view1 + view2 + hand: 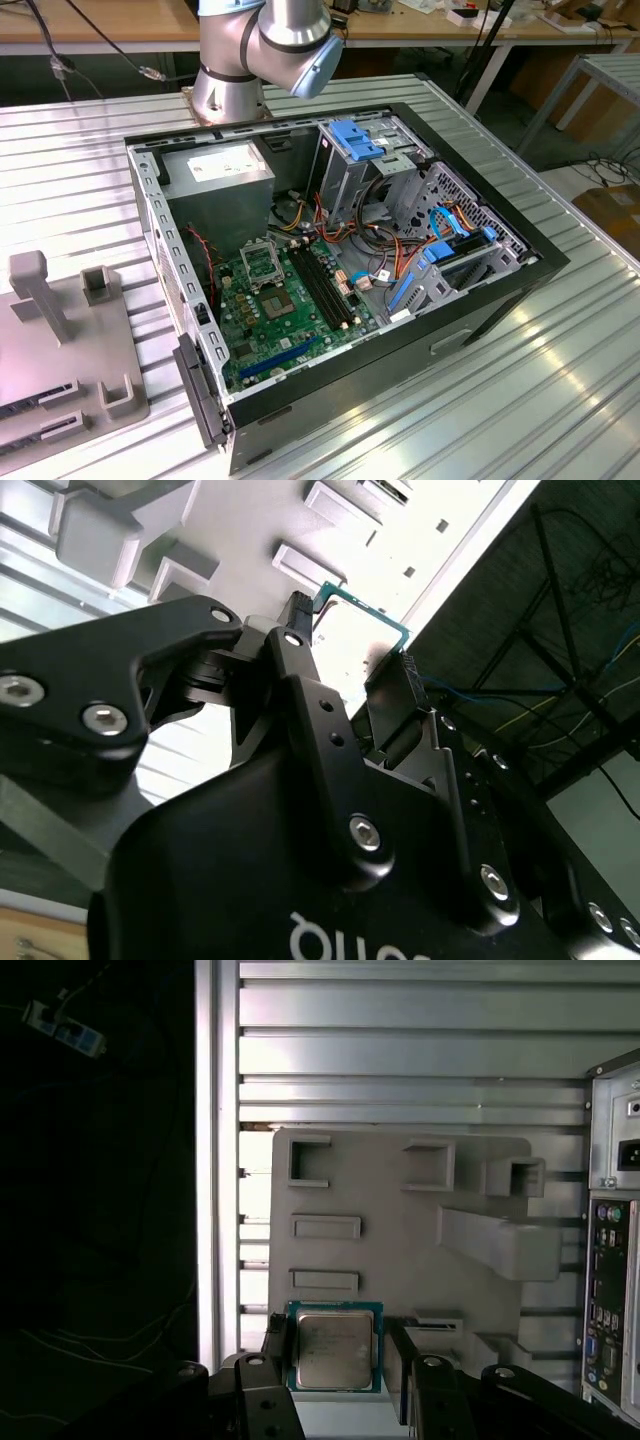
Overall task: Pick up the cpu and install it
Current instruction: 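Pick up the cpu and move it towards the insertion slot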
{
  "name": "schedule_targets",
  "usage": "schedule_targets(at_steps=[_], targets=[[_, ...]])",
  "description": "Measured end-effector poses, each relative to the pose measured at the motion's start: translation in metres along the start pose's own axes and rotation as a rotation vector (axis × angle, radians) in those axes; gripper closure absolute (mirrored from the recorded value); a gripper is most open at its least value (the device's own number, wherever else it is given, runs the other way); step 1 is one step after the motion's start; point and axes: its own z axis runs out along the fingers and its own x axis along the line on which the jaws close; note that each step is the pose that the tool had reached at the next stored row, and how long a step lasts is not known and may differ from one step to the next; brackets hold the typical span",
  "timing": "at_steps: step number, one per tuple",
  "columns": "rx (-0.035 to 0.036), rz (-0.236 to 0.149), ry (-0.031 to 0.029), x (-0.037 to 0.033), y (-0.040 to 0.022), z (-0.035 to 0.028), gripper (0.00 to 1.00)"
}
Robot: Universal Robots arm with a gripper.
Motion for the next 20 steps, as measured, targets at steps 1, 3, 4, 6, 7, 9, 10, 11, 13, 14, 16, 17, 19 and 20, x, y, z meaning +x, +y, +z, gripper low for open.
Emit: schedule_targets(at_steps=[1, 3, 4, 6, 7, 9, 10, 11, 13, 14, 16, 17, 19, 20], targets=[[-0.0001, 0.0, -0.0001, 0.0, 0.0, -0.0003, 0.53], [0.0001, 0.0, 0.0002, 0.0, 0.0, -0.0016, 0.53], [0.0002, 0.0, 0.0002, 0.0001, 0.0, -0.0023, 0.53], [0.0, 0.0, 0.0, 0.0001, 0.0, -0.0037, 0.53], [0.0, 0.0, 0.0001, 0.0001, -0.0001, -0.0046, 0.53], [0.0, 0.0, 0.0, 0.0002, -0.0001, -0.0064, 0.53], [0.0, 0.0, 0.0, 0.0002, -0.0001, -0.007, 0.53], [0.0, 0.0, 0.0, 0.0003, -0.0001, -0.0107, 0.53], [0.0, 0.0, 0.0, 0.0003, -0.0001, -0.0125, 0.53], [0.0, 0.0, 0.0, 0.0003, -0.0001, -0.0134, 0.53], [0.0, 0.0, 0.0, 0.0003, -0.0001, -0.0151, 0.53], [0.0, 0.0, 0.0001, 0.0003, -0.0001, -0.0159, 0.53], [0.0, 0.0, 0.0, 0.0004, 0.0, -0.0174, 0.53], [0.0, 0.0, 0.0, 0.0004, 0.0001, -0.0181, 0.53]])
